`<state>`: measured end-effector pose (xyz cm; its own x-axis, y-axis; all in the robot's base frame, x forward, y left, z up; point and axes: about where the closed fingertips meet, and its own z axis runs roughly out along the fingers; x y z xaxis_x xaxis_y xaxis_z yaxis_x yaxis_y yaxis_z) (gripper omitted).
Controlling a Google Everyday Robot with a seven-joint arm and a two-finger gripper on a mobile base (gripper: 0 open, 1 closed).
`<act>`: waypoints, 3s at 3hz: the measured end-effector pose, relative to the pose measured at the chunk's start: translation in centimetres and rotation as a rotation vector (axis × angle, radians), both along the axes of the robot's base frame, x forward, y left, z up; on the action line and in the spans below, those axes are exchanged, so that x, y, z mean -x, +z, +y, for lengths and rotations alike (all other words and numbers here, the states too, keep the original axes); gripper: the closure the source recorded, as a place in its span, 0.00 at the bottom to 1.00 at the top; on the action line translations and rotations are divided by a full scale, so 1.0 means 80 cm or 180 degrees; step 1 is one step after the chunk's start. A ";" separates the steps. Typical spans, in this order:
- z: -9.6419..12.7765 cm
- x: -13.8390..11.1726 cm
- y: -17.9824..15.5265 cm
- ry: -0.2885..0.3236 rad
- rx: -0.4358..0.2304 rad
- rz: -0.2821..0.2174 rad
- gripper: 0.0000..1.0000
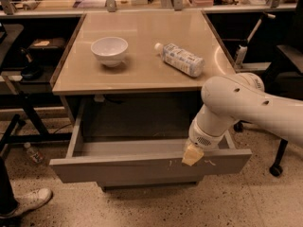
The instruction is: Open top drawer
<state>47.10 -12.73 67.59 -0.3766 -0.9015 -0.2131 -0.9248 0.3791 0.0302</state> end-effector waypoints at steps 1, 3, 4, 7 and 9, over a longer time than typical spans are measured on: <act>-0.004 0.016 -0.004 -0.0053 0.0022 0.0045 1.00; -0.003 0.038 0.003 -0.0197 -0.0009 0.0054 1.00; -0.003 0.063 0.007 -0.0317 -0.0030 0.0084 1.00; -0.011 0.085 0.009 -0.0401 0.0004 0.0128 1.00; -0.011 0.085 0.009 -0.0401 0.0004 0.0128 0.59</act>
Offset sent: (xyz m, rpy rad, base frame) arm -0.1855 -0.0933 -0.0343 -0.0916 0.1796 -0.2511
